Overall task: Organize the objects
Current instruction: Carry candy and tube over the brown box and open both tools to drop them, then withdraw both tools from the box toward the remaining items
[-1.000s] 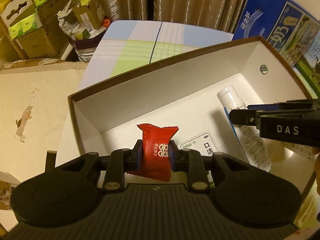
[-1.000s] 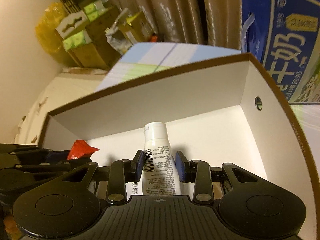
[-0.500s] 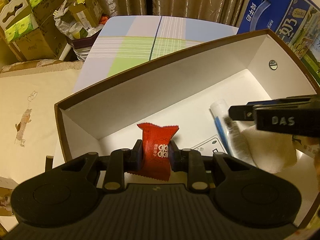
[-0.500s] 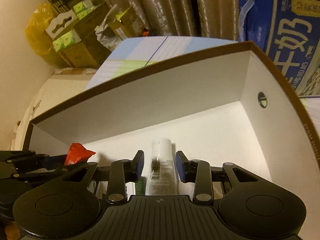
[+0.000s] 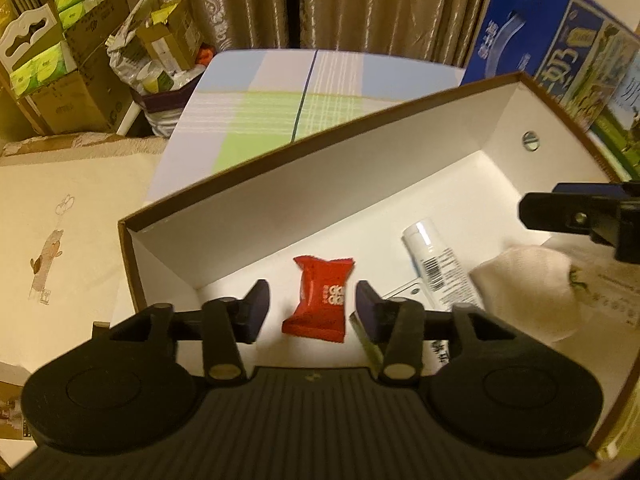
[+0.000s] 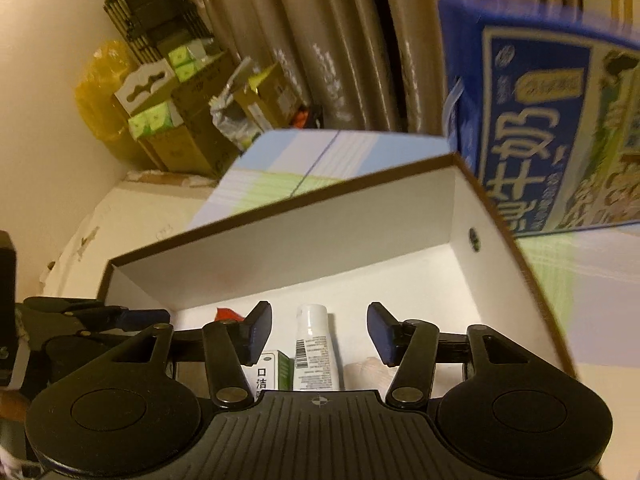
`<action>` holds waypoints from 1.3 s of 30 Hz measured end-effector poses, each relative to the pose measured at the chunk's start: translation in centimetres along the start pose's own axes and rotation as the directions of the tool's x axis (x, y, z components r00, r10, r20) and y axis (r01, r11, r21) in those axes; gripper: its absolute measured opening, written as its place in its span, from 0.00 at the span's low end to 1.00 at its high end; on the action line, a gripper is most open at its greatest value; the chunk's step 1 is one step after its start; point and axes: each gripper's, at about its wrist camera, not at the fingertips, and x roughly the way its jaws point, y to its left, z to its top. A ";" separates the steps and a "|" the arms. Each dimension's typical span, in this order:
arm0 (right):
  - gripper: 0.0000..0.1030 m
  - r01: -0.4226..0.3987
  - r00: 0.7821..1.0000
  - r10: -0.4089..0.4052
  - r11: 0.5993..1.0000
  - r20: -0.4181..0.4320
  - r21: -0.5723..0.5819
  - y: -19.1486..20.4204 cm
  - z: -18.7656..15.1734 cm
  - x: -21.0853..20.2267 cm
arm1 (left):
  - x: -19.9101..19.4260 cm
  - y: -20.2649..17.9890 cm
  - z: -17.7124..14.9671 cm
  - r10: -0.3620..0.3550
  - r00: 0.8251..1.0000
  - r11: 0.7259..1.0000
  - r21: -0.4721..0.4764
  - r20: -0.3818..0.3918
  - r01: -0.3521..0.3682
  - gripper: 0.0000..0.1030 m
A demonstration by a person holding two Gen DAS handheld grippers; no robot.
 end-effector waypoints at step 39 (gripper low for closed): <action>0.52 0.001 0.981 -0.020 0.995 0.191 0.101 -1.7 -10.7 -19.6 | -18.0 -6.6 -9.7 -0.094 0.977 0.995 -0.022 0.190 0.100 0.87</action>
